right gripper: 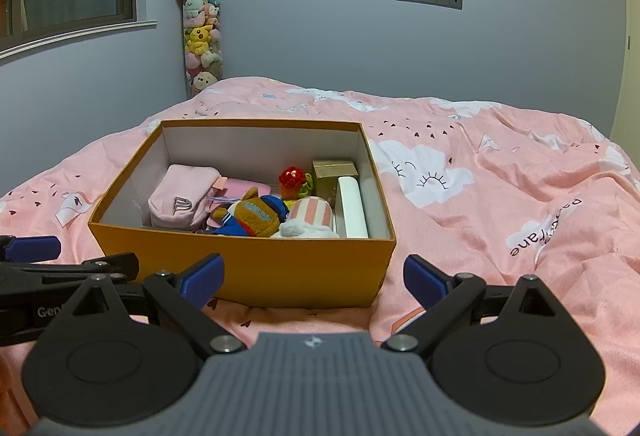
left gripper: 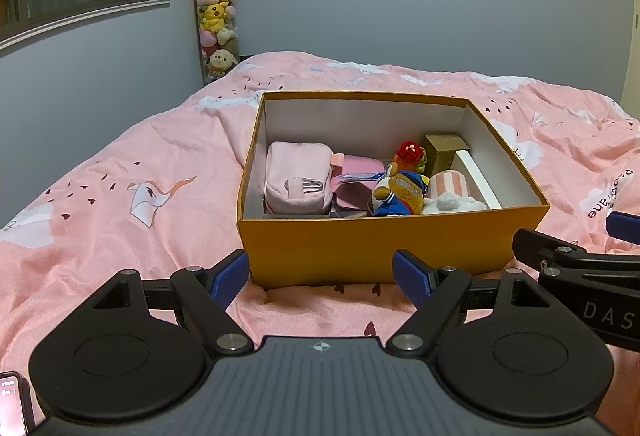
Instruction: Organize objects
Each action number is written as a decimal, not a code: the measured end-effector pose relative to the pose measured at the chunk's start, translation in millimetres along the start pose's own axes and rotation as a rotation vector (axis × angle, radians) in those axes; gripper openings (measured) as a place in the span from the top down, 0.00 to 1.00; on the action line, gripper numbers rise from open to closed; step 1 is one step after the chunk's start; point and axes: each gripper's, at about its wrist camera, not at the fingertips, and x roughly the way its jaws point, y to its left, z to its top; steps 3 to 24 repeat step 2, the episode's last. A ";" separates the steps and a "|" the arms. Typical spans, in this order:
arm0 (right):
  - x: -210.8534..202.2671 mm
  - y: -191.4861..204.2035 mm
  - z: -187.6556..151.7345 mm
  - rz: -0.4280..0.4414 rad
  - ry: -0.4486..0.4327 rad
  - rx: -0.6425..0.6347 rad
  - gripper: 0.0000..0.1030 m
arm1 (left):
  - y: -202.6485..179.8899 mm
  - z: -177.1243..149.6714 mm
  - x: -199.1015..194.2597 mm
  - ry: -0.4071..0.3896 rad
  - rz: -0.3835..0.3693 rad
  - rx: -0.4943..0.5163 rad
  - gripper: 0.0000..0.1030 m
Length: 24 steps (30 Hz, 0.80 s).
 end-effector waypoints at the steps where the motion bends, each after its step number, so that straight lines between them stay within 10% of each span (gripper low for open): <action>1: -0.1 0.2 0.0 0.000 0.000 0.001 0.07 | 0.2 -0.1 -0.1 -0.001 0.001 0.001 0.08; 24: -0.1 0.2 0.0 0.000 0.000 0.002 0.07 | 0.1 -0.1 -0.1 -0.001 0.003 0.002 0.08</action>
